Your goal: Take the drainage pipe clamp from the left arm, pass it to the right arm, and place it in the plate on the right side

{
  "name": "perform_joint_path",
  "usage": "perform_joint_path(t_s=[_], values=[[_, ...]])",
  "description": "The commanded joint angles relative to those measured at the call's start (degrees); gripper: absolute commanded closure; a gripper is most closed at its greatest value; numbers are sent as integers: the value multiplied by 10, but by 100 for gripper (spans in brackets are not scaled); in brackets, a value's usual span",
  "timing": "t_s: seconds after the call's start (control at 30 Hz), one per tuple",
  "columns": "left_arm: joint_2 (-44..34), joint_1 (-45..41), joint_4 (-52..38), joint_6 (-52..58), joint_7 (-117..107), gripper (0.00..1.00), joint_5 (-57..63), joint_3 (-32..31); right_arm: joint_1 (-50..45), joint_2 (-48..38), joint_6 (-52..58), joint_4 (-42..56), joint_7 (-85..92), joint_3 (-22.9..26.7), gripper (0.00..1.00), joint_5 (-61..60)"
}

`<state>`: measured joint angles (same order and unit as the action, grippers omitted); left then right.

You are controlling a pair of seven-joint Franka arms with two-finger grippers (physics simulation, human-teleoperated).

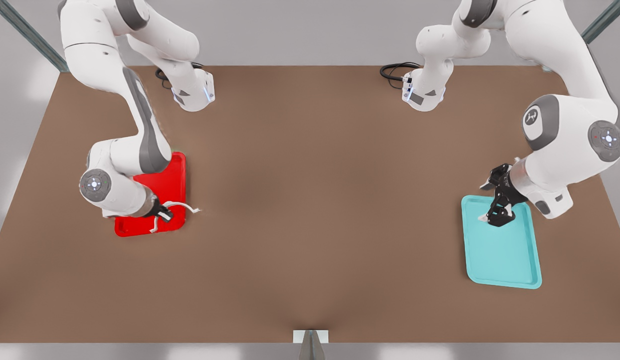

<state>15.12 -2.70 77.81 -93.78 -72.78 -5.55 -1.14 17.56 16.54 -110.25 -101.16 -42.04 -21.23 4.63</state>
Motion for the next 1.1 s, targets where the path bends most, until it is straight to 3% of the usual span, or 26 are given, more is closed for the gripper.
perform_joint_path(t_s=[0.0,0.1,0.2,0.37,0.5,0.53,0.57,0.6,0.7,0.73,0.8,0.9,0.93,0.97,1.0,1.07], values=[[-8,-5,9,43,679,0,51,-4,74,-52,1,-52,491,-3,79,-1],[20,-7,0,-4,683,0,51,-5,147,-118,-6,-143,597,-3,79,-1],[56,-7,-12,-36,745,0,50,-6,185,-113,-51,-205,639,-3,79,-2],[59,-4,-12,-35,746,0,47,-6,208,4,-131,-176,647,4,79,5],[58,-3,-12,-34,746,0,46,-5,207,24,-126,-160,637,4,76,20],[59,-5,-12,-34,745,0,46,-5,203,27,-122,-160,629,3,73,20],[59,-4,-12,-34,745,0,46,-5,200,26,-114,-159,594,1,36,20],[59,-4,-12,-34,745,0,46,-5,194,27,-113,-161,563,-4,27,25],[59,-4,-12,-35,745,0,46,-5,168,24,-103,-161,526,-6,27,33],[59,-3,-12,-34,746,0,46,-5,168,12,-77,-148,512,-20,18,33],[59,-4,-12,-35,745,0,46,-5,167,1,87,24,463,-77,0,33],[58,-3,-12,-34,745,0,48,-5,165,-12,211,240,463,-123,0,33],[58,-3,-12,-34,745,0,48,-5,100,-48,229,257,468,-60,0,30],[58,-3,-12,-34,745,0,48,-5,-58,-95,239,214,461,99,0,10],[58,-3,-12,-34,745,0,48,-4,-107,-103,232,188,461,146,0,-6],[58,-4,-12,-33,745,0,48,-4,-151,-100,230,190,462,191,0,-31]])
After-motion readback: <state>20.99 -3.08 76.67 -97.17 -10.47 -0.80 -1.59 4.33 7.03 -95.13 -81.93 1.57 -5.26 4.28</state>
